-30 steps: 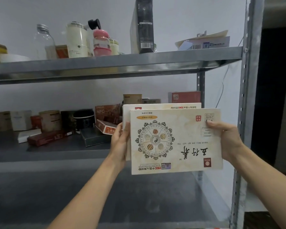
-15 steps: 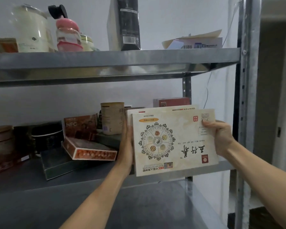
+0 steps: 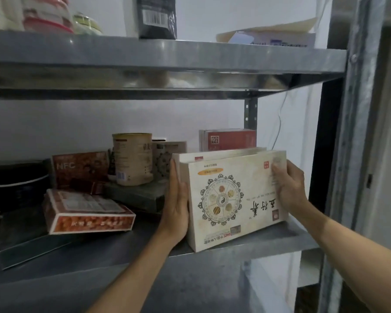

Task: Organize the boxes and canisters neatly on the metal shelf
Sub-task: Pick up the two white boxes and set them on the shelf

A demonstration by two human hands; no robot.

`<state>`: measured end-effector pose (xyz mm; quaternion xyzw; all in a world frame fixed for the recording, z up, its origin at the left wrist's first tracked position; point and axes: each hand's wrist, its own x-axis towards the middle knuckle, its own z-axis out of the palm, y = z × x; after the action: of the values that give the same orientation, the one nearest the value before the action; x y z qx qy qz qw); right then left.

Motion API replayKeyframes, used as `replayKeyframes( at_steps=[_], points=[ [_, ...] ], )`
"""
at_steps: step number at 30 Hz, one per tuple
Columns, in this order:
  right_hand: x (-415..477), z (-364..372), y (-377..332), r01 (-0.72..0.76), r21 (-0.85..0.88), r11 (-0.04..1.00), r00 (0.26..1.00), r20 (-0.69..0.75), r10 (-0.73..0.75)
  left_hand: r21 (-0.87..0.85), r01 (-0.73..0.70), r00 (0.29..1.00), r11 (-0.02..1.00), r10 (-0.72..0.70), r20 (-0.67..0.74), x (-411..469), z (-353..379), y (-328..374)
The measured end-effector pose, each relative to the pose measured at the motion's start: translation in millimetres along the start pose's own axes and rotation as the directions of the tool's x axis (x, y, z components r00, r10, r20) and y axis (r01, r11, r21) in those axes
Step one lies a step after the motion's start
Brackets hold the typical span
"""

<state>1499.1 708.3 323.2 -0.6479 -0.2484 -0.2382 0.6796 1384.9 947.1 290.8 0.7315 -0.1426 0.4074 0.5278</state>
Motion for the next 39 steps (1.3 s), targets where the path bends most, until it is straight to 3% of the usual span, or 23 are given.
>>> replayKeyframes(
  at_steps=[3, 6, 13, 25, 31, 39],
  points=[
    [-2.3, 10.5, 15.6, -0.007, -0.124, 0.992, 0.983, -0.182, -0.016, 0.047, 0.017, 0.999, 0.999, -0.019, 0.042, 3.8, 11.5, -4.2],
    [0.8, 15.2, 25.4, -0.109, -0.160, 0.981, 0.960, -0.275, 0.062, 0.103, 0.035, 0.993, 0.994, -0.047, 0.108, 6.5, 21.6, -4.0],
    [9.8, 12.2, 35.4, -0.257, -0.190, 0.948, 0.946, -0.251, 0.206, 0.143, 0.049, 0.987, 0.989, -0.069, 0.142, 10.1, 24.3, -8.5],
    [-22.7, 25.2, 15.0, -0.220, -0.342, 0.914, 0.967, -0.200, 0.158, 0.156, 0.133, 0.972, 0.979, -0.160, 0.171, 7.7, 23.0, 2.3],
    [-60.5, 34.1, -3.1, -0.154, -0.394, 0.906, 0.986, -0.127, 0.113, 0.119, 0.256, 0.965, 0.959, -0.260, 0.019, -8.0, 12.0, 19.8],
    [-108.7, 64.2, -27.6, 0.103, -0.392, 0.914, 0.994, 0.010, -0.108, 0.367, 0.248, 0.961, 0.897, -0.179, -0.211, -26.9, -28.2, 63.7]
  ],
)
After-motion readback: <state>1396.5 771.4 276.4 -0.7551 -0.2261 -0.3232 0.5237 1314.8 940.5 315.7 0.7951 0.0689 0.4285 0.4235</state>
